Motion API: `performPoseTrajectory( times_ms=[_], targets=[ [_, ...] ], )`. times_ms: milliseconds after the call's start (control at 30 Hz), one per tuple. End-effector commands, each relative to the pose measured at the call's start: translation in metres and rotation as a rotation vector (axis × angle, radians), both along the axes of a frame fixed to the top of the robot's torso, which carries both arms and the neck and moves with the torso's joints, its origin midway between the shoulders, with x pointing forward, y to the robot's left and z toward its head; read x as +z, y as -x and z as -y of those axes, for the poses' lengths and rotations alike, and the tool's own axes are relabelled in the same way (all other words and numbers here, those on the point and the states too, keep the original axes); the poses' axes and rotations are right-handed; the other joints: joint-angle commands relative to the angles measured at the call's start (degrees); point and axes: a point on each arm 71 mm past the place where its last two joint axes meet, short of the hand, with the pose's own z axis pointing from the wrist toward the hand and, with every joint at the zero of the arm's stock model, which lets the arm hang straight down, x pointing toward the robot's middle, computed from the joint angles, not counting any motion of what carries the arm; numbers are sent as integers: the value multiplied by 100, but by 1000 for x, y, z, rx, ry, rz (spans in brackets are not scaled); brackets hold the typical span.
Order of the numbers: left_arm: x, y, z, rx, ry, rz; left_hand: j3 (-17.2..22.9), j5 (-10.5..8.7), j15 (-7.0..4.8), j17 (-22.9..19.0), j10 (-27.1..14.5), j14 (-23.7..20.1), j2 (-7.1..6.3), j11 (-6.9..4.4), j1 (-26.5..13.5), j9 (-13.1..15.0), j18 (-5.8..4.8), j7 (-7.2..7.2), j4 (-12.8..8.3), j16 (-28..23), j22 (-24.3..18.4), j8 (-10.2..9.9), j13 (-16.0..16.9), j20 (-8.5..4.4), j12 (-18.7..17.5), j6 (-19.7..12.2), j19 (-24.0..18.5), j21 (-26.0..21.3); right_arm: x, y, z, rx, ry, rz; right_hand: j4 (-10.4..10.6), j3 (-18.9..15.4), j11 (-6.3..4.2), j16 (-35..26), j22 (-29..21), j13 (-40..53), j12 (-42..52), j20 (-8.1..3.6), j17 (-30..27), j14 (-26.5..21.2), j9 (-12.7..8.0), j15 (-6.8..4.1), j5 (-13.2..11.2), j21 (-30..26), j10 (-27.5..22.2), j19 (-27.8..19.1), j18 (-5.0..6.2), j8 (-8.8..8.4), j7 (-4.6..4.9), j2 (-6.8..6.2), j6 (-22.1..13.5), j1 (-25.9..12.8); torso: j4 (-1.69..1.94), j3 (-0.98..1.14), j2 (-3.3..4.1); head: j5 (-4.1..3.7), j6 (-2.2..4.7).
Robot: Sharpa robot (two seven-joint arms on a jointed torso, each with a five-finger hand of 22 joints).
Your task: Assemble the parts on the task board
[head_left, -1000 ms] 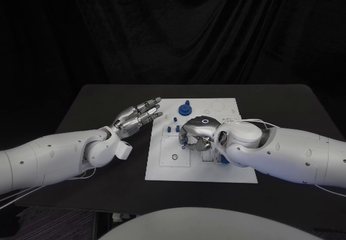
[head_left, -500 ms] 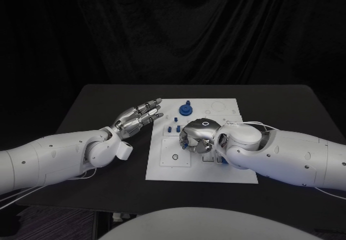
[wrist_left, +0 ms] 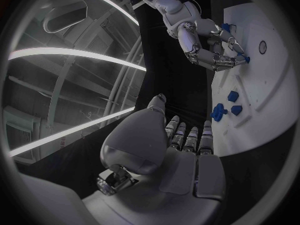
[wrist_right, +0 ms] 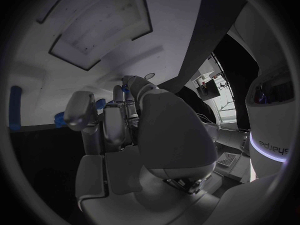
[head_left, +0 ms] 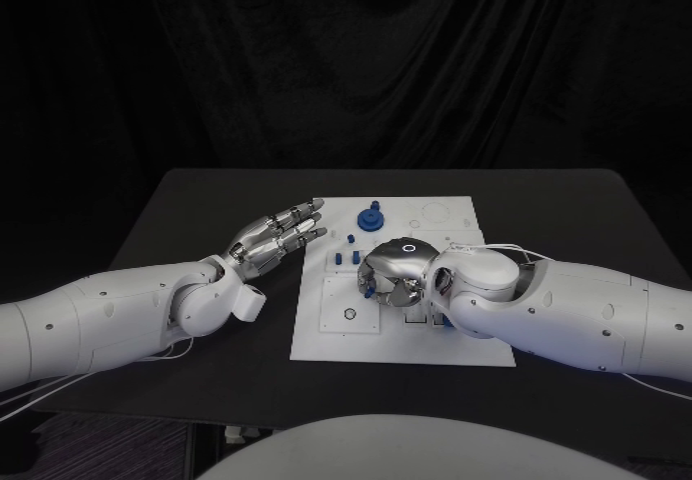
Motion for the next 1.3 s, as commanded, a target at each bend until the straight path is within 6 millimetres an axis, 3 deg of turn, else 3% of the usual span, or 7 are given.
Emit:
performPoseTrajectory(
  times_ms=[33, 467, 567, 600, 767, 1100, 1300],
  targets=[
    [5, 1, 1, 7, 63, 53, 19, 26, -10, 1, -25, -21, 44, 30, 7, 1, 25, 0, -28, 2, -10, -5, -5, 19, -31, -35, -15, 8, -2, 0, -1, -3, 12, 1, -8, 20, 8, 13, 765, 8, 8, -3, -7, 19, 9, 1, -40, 13, 51, 22, -21, -21, 7, 33, -32, 28, 2, 0, 4, 6, 1],
    [3, 3, 2, 2, 65, 45, 54, 29, -6, -2, -40, -29, 59, 29, 12, -3, 26, 7, -54, -1, -31, -11, -8, 24, -50, -70, -24, 3, -8, 1, 0, -8, 43, -21, 17, 20, 33, -47, 725, -20, -61, 13, -113, -40, 3, 22, -102, -124, -19, -53, 7, -63, 24, 20, -95, -15, -7, 5, -5, 39, 1],
    [3, 3, 2, 4, 64, 45, 64, 27, -5, -2, -44, -30, 62, 31, 14, -3, 26, 11, -62, -1, -34, -11, -9, 25, -55, -72, -25, 2, -8, 0, 1, -10, 46, -23, 105, 46, 104, -111, 676, -64, -201, 75, -225, -128, -189, 93, -464, -303, -285, -161, 35, -428, 104, -42, -660, -108, -6, 1, -5, 29, 1],
    [3, 2, 2, 3, 64, 45, 64, 27, -5, -2, -44, -30, 62, 31, 14, -3, 26, 11, -62, -1, -34, -11, -9, 25, -55, -72, -25, 2, -9, 0, 1, -11, 47, -23, 171, 43, 149, -142, 648, -110, -315, 105, -283, -177, -320, 140, -626, -404, -500, -219, 51, -642, 64, -95, -1011, -174, -7, 2, -7, 30, 1],
    [2, 2, 2, 3, 64, 45, 64, 27, -5, -2, -44, -30, 62, 31, 14, -3, 26, 11, -62, -1, -34, -11, -9, 25, -55, -72, -25, 2, -9, 0, 3, -14, 46, -23, 349, -219, 373, -264, 527, -212, -556, 289, -547, -423, -635, 330, -1193, -870, -1253, -487, 117, -1041, -133, -218, -1549, -286, -5, 8, -9, 19, 1],
    [2, 3, -1, 11, 59, 45, 74, 25, -4, -3, -48, -33, 62, 31, 14, -3, 26, 16, -71, -2, -40, -10, -9, 26, -56, -73, -28, 0, 6, 1, 20, -46, -46, 42, 898, -981, 519, -332, 390, -38, -21, 441, -928, -882, -998, 463, -1397, -1605, -2548, -898, 239, -1197, -186, -242, -1629, 187, -9, 3, -10, 19, 1],
    [2, 4, -4, 17, 56, 45, 76, 24, -5, -3, -48, -33, 62, 30, 12, -1, 26, 17, -73, -2, -43, -8, -8, 26, -54, -60, -30, -1, 43, -8, 41, -77, -64, 115, 1178, -1076, 525, -221, 459, -122, 122, 460, -829, -765, -1039, 474, -1293, -1380, -2565, -731, 202, -1108, -171, -241, -1423, 268, 5, 4, 7, 35, 1]
  ],
)
